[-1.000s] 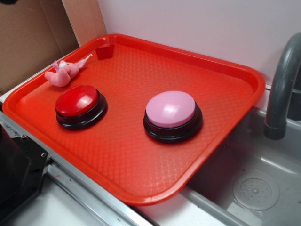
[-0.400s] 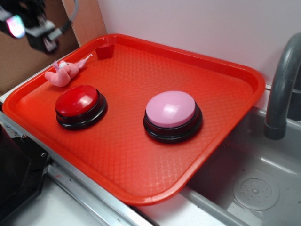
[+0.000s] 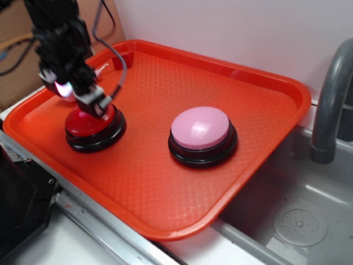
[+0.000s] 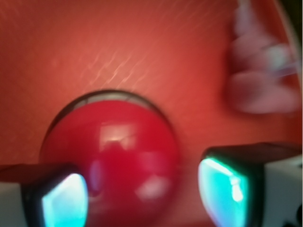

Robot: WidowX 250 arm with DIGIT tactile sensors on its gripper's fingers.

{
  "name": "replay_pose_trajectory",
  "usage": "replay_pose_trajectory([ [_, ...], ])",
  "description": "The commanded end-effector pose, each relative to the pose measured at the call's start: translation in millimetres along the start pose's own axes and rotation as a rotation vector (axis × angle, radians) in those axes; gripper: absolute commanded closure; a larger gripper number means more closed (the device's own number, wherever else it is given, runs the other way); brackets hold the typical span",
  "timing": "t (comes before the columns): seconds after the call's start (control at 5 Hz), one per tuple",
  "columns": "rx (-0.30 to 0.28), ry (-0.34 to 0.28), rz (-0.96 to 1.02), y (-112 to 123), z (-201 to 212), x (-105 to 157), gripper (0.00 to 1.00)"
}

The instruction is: Push the red button.

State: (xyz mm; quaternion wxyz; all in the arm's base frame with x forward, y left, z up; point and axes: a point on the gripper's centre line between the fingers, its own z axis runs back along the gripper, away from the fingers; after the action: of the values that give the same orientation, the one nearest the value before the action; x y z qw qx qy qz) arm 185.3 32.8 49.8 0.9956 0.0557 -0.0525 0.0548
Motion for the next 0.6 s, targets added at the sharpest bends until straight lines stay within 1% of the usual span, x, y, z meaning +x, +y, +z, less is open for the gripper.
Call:
replay_pose_trajectory([
  [0.0, -0.032, 0.067, 0.028, 0, -19, 5, 0.0],
  [0.2, -0.002, 0.023, 0.033, 3, 30, 18, 0.0],
  [0.4, 0.028, -0.013, 0.079, 12, 80, 20, 0.0],
])
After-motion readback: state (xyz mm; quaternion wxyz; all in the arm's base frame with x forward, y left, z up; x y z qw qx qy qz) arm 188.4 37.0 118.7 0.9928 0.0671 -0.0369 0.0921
